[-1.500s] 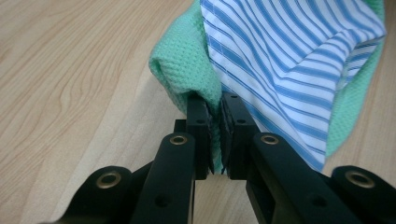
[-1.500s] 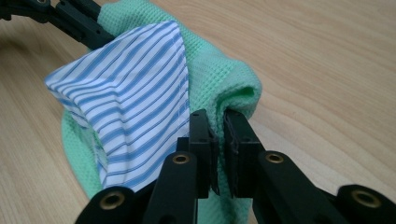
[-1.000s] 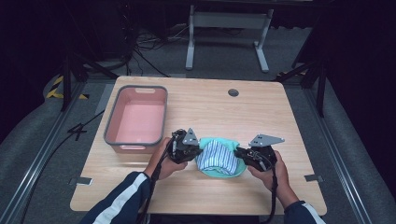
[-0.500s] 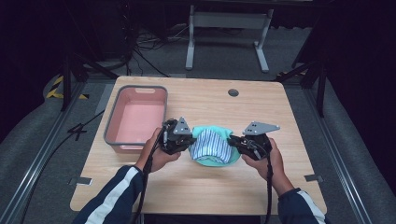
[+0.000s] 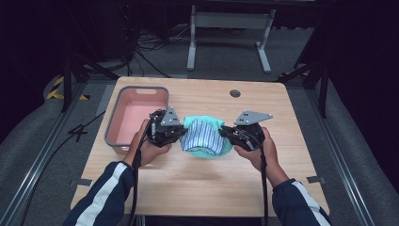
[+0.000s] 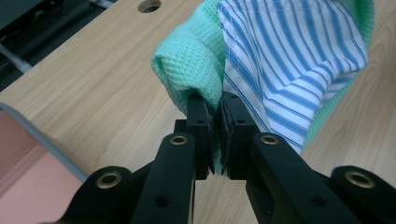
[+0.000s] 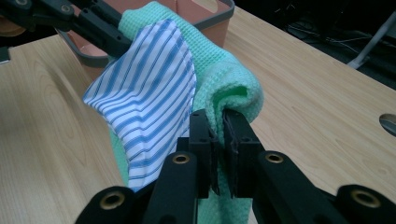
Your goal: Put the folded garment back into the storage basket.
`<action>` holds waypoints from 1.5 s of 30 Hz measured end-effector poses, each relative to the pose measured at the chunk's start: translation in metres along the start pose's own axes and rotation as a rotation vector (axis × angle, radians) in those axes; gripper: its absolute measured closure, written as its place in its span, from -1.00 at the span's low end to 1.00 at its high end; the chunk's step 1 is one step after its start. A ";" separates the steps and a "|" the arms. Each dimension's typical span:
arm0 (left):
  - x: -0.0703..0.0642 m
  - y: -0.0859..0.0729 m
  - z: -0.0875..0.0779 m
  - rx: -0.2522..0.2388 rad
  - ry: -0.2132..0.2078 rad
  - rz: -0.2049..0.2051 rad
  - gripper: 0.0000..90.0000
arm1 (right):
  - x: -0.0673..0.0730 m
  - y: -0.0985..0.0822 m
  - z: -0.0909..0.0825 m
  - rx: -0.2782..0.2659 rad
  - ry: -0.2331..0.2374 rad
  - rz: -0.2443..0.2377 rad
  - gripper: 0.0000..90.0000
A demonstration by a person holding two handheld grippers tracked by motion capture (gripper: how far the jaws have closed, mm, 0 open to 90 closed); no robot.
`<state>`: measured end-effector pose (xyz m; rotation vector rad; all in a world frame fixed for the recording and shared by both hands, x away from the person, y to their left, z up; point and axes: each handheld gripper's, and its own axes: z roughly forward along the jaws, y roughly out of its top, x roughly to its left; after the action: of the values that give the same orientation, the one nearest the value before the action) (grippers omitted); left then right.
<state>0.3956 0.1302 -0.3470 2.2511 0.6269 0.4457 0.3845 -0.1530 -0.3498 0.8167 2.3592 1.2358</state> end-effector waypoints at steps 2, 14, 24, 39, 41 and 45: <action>0.004 0.000 -0.004 -0.004 0.010 -0.004 0.85 | 0.001 0.005 0.002 0.000 0.001 -0.009 0.84; 0.025 -0.002 -0.034 -0.034 0.078 -0.037 0.85 | 0.011 0.039 0.015 -0.040 0.015 -0.040 0.84; 0.045 -0.010 -0.062 -0.036 0.135 -0.060 0.85 | 0.024 0.070 0.034 -0.061 0.036 -0.077 0.84; 0.072 -0.028 -0.099 0.014 0.223 -0.084 0.85 | 0.049 0.109 0.071 -0.085 0.102 -0.105 0.84; 0.076 -0.031 -0.103 0.014 0.233 -0.088 0.85 | 0.052 0.112 0.076 -0.079 0.109 -0.107 0.83; 0.080 -0.038 -0.106 0.023 0.246 -0.098 0.85 | 0.054 0.116 0.084 -0.079 0.119 -0.103 0.84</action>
<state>0.3981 0.2574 -0.2950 2.1934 0.8680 0.6745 0.4265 -0.0131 -0.3024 0.6051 2.3945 1.3589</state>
